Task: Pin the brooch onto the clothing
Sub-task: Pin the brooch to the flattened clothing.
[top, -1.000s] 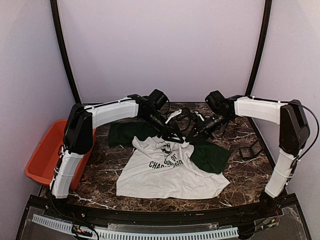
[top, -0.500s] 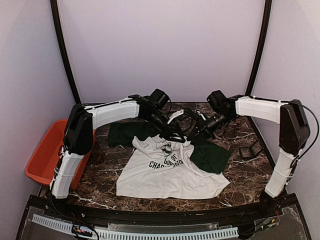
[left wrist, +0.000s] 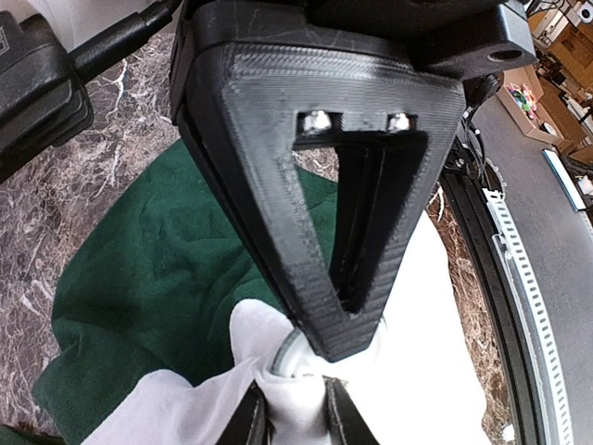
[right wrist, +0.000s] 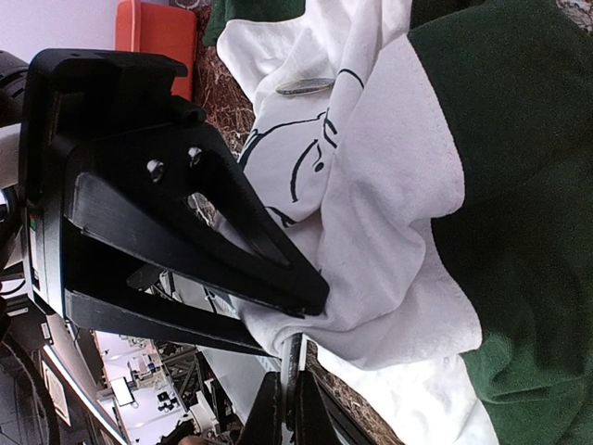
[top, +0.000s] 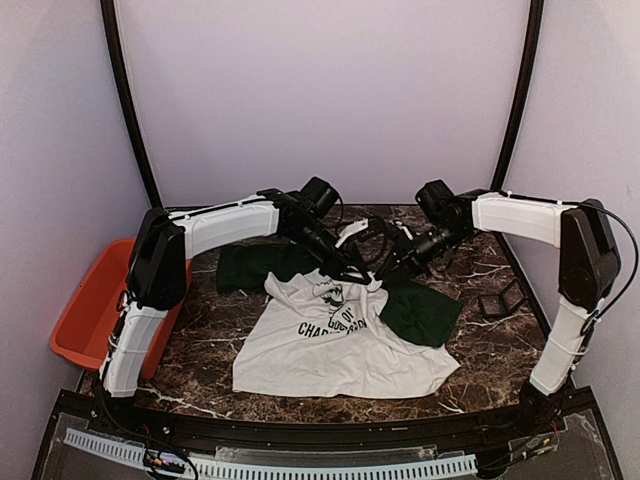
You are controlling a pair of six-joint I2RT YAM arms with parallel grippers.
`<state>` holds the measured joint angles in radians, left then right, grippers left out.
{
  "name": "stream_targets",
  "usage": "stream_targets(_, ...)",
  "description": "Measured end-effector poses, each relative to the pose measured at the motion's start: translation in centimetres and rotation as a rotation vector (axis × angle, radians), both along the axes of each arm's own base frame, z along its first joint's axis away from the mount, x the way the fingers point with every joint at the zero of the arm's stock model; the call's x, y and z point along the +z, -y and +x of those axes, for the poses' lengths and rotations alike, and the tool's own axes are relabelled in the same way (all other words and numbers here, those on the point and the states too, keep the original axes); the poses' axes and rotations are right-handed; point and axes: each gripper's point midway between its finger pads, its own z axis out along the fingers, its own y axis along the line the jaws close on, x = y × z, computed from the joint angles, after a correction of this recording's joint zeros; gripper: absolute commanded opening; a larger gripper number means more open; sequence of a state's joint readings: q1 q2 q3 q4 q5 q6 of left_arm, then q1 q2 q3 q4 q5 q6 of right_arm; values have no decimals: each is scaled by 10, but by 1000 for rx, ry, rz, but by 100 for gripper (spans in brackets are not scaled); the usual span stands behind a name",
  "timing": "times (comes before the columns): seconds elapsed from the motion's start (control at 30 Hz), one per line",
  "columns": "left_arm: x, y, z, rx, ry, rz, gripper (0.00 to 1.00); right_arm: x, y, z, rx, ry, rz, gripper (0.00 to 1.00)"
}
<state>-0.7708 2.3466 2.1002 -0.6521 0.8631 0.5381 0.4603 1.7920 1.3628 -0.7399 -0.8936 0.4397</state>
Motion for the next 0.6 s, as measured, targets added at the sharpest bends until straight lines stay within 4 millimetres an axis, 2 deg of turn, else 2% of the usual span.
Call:
stream_targets(0.4,2,0,1,5,-9,-5,22,-1,1,1,-1,5,6,0)
stream_targets(0.6,3,-1,1,4,-23,-10,27,0,1,2,2,8,10,0)
